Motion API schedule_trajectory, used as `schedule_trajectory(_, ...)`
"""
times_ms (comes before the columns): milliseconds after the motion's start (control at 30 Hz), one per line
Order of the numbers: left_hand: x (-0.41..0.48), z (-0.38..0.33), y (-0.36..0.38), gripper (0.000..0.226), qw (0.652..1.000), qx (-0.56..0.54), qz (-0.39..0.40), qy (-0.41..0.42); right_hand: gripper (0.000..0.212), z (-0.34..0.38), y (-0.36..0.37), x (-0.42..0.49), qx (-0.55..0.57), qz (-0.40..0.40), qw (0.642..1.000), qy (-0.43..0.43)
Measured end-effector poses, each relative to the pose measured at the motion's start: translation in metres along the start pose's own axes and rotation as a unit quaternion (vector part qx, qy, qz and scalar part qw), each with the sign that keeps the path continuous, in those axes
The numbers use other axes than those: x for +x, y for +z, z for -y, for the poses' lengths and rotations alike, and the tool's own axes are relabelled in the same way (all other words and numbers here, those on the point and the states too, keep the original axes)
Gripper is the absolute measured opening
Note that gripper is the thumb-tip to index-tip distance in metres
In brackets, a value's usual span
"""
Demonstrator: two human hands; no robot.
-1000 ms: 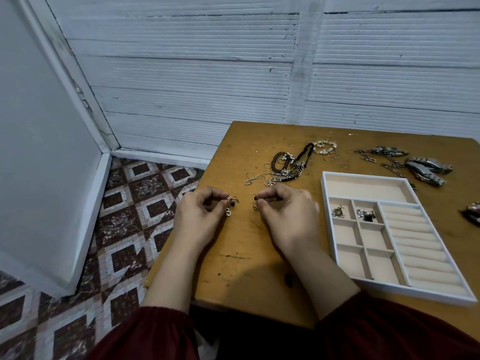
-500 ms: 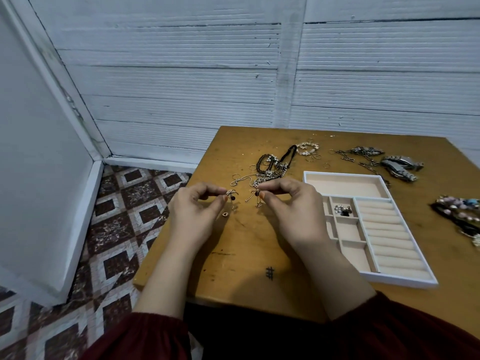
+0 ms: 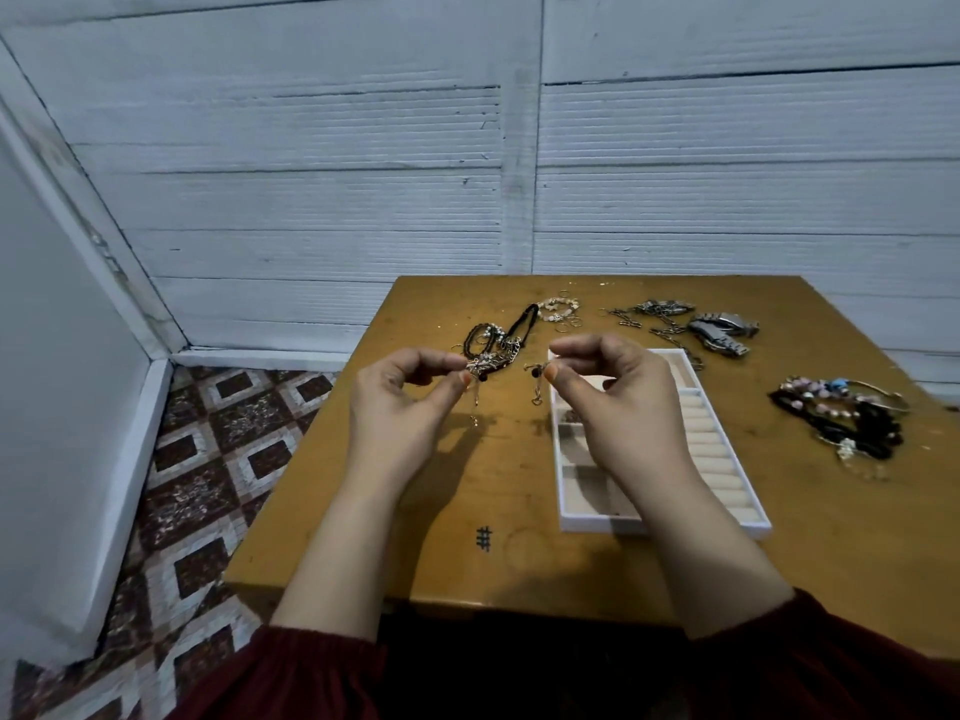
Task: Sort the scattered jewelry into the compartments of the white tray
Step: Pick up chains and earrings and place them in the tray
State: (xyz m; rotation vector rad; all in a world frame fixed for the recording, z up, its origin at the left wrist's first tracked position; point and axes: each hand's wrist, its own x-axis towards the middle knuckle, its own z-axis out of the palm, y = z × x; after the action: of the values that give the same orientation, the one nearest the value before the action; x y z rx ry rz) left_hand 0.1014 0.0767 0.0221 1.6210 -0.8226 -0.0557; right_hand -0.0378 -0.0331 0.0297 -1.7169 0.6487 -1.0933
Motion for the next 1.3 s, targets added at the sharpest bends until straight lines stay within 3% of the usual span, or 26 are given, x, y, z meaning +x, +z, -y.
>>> schedule_trajectory(600, -0.021, -0.028, 0.069, 0.014, 0.997, -0.066, 0.05, 0.011, 0.024, -0.006, -0.07, -0.003, 0.016, -0.095, 0.995, -0.019)
schedule_trajectory(1100, -0.032, -0.003, 0.09, 0.012, 0.994, 0.023, 0.094, -0.039, 0.018, -0.012, -0.082, -0.006, -0.014, -0.109, 0.994, -0.001)
schedule_trajectory(1300, -0.033, 0.005, 0.09, 0.026, 0.991, 0.061, 0.118, -0.02, 0.014, -0.015, -0.081, -0.007, -0.006, -0.11, 0.994, 0.006)
